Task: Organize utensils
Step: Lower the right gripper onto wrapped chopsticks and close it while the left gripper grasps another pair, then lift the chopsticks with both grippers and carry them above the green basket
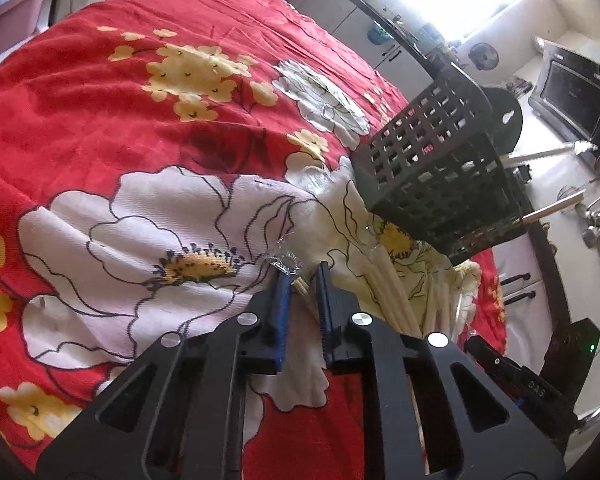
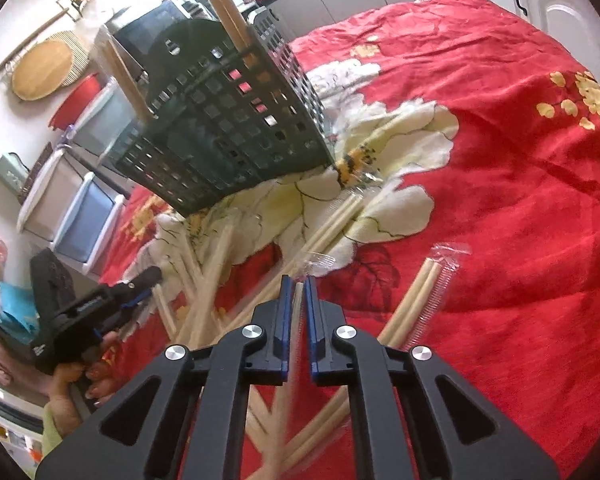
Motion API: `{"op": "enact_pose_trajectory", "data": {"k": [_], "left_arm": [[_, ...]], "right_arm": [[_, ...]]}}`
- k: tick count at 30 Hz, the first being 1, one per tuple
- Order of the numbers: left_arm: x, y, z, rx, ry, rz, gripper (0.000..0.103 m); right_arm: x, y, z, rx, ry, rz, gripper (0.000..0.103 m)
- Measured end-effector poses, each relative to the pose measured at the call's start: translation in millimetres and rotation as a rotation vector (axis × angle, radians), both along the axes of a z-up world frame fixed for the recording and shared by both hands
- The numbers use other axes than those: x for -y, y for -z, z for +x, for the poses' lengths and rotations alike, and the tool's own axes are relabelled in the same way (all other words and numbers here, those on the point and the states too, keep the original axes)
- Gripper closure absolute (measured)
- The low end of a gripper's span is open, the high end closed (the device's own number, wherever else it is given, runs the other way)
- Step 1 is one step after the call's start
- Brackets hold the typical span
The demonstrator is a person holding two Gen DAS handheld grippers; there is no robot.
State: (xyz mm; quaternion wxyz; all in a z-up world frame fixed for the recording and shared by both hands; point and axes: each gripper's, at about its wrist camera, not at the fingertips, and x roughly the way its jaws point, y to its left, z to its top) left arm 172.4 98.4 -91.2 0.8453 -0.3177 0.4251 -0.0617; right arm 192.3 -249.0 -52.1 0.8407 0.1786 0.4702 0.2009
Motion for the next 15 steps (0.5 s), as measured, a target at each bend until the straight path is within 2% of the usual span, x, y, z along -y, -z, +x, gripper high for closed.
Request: {"op": "enact_pose_trajectory", "data": {"k": [2,6,15], "left_arm": [[-6,-1,-1,0.011,-0.008,-0.033,0.097],[-13,-15,-9,0.058,-0.023,-0.036,0.098],[-23,-65,-29,0.198,-0.056,0.039,0.099]], "right_arm": [[0,-6,-2,0.017,-0.005,0.011,0.097],[0,-15,-4,0.045,-0.015,0.020,0.097],[-6,-44,-12,0.134,-0.043,0.025,0.098]]}}
